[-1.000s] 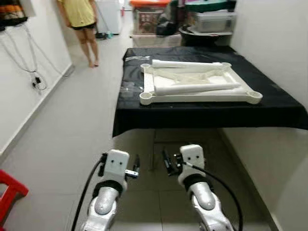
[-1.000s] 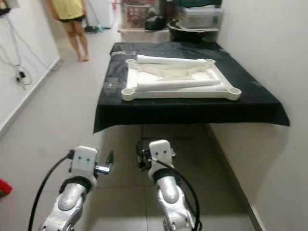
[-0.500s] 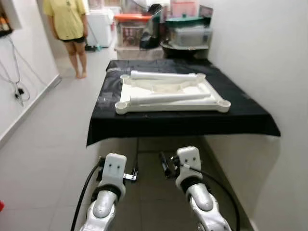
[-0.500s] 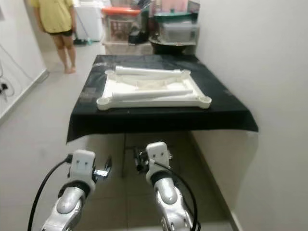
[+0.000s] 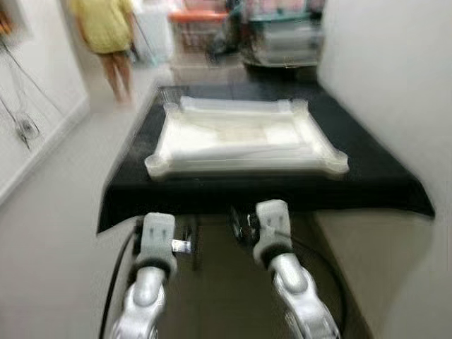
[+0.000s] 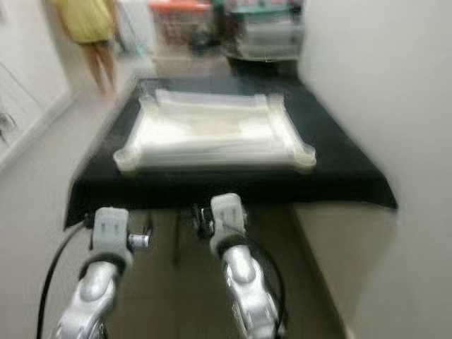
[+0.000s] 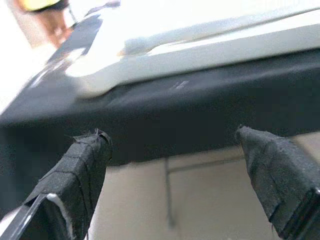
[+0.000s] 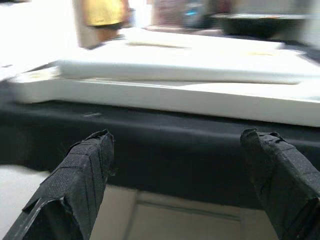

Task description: Building children table

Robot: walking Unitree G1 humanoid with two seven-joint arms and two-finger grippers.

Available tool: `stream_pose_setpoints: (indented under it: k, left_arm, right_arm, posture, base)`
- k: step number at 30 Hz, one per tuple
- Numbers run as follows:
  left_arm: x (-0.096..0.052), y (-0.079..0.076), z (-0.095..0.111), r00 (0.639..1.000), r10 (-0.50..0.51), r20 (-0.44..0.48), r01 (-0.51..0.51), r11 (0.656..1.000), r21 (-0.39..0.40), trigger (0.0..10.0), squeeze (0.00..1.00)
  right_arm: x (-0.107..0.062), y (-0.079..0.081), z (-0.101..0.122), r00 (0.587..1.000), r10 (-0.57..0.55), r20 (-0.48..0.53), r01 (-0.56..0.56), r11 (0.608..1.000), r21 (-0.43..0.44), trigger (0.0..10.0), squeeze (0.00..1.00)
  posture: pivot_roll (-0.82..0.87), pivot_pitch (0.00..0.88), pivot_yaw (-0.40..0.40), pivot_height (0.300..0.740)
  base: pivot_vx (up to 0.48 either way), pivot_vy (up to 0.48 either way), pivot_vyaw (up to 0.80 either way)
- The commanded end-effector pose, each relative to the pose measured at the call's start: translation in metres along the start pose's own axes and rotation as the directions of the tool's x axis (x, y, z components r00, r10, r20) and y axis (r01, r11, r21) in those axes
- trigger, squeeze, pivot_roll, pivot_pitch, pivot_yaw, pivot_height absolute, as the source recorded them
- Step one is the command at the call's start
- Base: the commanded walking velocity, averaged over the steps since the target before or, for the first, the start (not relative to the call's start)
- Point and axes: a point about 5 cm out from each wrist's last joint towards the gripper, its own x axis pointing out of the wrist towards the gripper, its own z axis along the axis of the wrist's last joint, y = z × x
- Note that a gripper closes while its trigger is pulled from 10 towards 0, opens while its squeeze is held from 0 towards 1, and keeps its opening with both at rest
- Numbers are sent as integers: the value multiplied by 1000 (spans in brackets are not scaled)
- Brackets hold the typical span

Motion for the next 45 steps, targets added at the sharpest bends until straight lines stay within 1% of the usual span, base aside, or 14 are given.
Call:
stream_pose_setpoints:
  k: [1,6,7,13,16,22,28,30,31,32,34,36,43,45]
  left_arm:
    - [0,-6,2,1000,-15,11,15,1000,-15,10000,0]
    - [3,-6,10,999,-25,47,25,1000,-10,10000,0]
    - [5,-4,13,998,-22,63,23,1000,-20,10000,0]
    - [6,0,14,998,-10,63,11,1000,-13,10000,0]
    - [4,0,13,998,2,67,-2,1000,4,10000,0]
    - [8,2,21,995,4,98,-5,1000,6,10000,0]
    - [10,3,22,995,2,102,-3,1000,9,10000,0]
    - [11,3,24,994,-2,108,1,1000,9,10000,0]
    - [11,3,24,994,-2,108,1,1000,9,10000,0]
    - [11,3,25,993,-2,116,0,1000,16,10000,0]
    - [11,3,25,993,-2,116,0,1000,16,10000,0]
    - [12,4,30,991,-1,134,-4,1000,31,10000,0]
    - [16,4,37,987,-16,157,10,999,37,10000,0]
    - [21,5,46,982,-21,187,12,999,47,10000,0]
  right_arm:
    - [-3,-3,-5,1000,-11,-18,11,1000,2,10000,0]
    - [-3,-3,-4,1000,-11,-11,11,1000,9,10000,0]
    - [-3,-4,-3,1000,-13,-7,13,1000,12,10000,0]
    - [-3,-4,-2,1000,-14,2,14,1000,20,10000,0]
    - [-4,-4,-2,1000,-13,7,13,1000,24,10000,0]
    - [-4,-4,0,1000,-11,20,11,999,31,10000,0]
    - [-4,-3,0,1000,-12,23,11,999,33,10000,0]
    - [-2,-7,11,996,-28,80,23,997,67,10000,0]
    - [-2,-7,11,996,-28,80,23,997,67,10000,0]
    - [0,-10,19,992,-40,120,29,995,93,10000,0]
    - [0,-10,19,992,-40,120,29,995,93,10000,0]
    - [3,-15,30,983,-69,171,52,993,104,10000,0]
    - [6,-25,36,974,-113,194,97,991,92,10000,0]
    - [8,-30,36,973,-128,194,112,989,92,10000,0]
  posture:
    - [11,0,-3,740]
    - [12,0,-3,740]
    - [12,0,-5,740]
    - [12,0,-3,740]
    - [13,0,-2,740]
    - [14,0,0,740]
    - [13,0,3,740]
    - [19,0,2,740]
    - [19,0,2,740]
    - [18,0,2,740]
    - [18,0,2,740]
    - [20,0,1,740]
    - [21,0,0,740]
    - [20,0,2,740]
  base:
    - [300,375,0]
    - [122,136,0]
    - [0,0,0]
    - [0,0,0]
    - [0,0,0]
    - [301,0,0]
    - [349,0,0]
    - [362,0,0]
    - [364,0,0]
    - [360,0,0]
    - [360,0,0]
    - [360,0,0]
    - [359,0,0]
    - [0,0,0]
